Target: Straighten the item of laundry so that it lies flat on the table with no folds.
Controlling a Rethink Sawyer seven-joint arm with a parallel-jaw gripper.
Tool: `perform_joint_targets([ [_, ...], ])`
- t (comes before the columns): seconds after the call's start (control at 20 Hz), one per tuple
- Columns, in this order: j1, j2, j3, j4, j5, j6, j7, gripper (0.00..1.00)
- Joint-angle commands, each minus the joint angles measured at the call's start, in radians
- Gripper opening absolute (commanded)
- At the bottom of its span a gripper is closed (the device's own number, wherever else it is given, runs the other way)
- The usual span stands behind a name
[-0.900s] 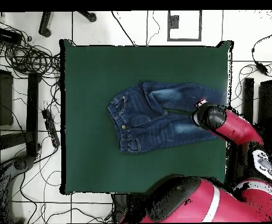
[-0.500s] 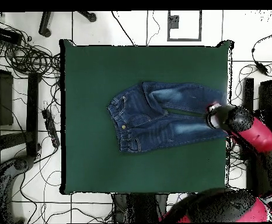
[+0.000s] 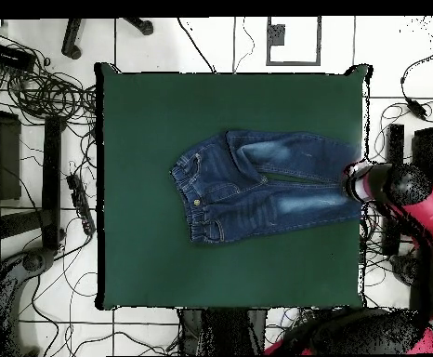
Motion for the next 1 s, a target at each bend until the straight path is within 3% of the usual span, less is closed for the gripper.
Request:
perform_joint_targets([
  [0.05, 0.076, 0.023, 0.149, -0.027, -0.037, 0.052, -0.101, 1.00],
  [0.4, 0.071, 0.042, 0.177, -0.077, -0.023, 0.023, -0.103, 1.00],
  [0.7, 0.105, 0.057, 0.149, -0.142, -0.020, 0.109, -0.050, 1.00],
  [1.0, 0.095, 0.061, 0.179, -0.115, 0.017, 0.124, -0.043, 1.00],
])
